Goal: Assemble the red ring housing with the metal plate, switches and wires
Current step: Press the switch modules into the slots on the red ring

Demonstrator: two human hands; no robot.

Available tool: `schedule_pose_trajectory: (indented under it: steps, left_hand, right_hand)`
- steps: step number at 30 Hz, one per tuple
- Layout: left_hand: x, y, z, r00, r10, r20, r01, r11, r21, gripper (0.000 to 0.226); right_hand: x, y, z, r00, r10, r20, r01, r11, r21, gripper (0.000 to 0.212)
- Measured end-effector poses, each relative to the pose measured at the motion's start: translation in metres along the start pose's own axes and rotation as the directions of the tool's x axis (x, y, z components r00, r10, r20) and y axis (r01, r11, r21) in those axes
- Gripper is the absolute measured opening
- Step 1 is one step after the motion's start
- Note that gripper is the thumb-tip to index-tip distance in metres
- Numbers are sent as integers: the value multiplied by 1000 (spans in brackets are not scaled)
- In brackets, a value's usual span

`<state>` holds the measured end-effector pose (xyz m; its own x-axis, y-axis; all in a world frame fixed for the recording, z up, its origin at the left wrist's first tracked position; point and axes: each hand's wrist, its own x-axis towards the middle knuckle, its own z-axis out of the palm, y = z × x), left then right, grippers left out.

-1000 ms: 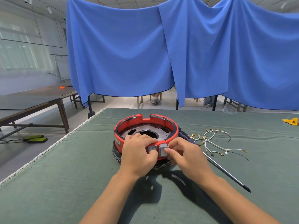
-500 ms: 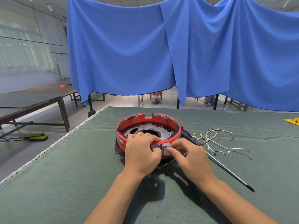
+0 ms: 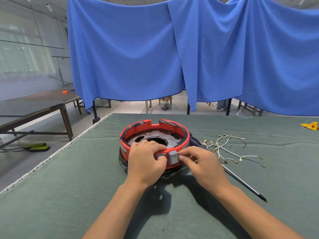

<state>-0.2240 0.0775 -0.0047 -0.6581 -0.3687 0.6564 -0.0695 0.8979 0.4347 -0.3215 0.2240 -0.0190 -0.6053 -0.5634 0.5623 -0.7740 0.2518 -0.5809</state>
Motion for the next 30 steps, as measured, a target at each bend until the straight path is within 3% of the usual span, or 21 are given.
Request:
schedule_pose_trajectory:
  steps: [7,11,16,21,25,30]
  left_hand:
    - [-3,1,-2,998,65,-7,-65,998,-8,39]
    - [-1,2,-2,998,62,-10,-61,998,22,34]
    - [-1,2,-2,998,61,-1,-61,998,7,32]
    - [-2,3,-1,997,82,7,-82,996,15,31]
    - [-4,1,1,996,90,3,-90,996,-10,28]
    - [-2,2,2,995,97,11,-96,994,-56,27]
  right_hand:
    - [1,-3,2,1000,-11,26,12,1000,-24,13]
    - [1,-2,4,999,-6,-46,4,999,-54,11]
    - [8,2,2,992,-63,109,79,986,-146,43]
    - [18,7,-4,968,-43,248,67,994,-91,30]
    - [29,3,-8,966,-35,258,0,991,134,17]
    - [38,4,-10,962,17,272,-64,985,163,16]
